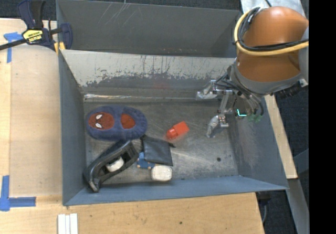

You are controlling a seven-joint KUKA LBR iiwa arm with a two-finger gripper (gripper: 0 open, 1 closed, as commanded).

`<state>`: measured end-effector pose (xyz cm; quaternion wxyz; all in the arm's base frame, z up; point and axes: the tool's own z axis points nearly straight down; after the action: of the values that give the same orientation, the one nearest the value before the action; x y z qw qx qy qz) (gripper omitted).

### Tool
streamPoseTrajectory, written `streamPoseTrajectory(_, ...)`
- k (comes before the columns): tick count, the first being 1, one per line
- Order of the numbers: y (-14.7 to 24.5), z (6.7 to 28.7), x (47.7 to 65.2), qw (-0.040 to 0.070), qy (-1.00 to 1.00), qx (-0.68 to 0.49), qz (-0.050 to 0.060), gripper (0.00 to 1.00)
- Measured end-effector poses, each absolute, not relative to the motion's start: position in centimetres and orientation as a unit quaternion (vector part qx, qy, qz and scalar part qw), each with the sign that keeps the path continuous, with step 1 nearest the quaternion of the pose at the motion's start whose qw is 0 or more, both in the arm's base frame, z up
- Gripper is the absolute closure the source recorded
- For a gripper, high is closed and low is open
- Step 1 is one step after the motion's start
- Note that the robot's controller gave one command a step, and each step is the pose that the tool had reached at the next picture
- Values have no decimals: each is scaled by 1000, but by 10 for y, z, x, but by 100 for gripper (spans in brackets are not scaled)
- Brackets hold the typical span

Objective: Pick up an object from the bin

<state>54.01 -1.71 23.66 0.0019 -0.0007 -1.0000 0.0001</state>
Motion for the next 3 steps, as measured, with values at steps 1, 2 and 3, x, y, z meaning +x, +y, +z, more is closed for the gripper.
streamPoseTrajectory(1, 113, 154, 557, 1, -997, 76, -2, 0)
streamPoseTrajectory(2, 160, 85, 577, -11, -999, 32, 0, 0)
streamPoseTrajectory(3, 163, 87, 578, -13, -999, 33, -2, 100)
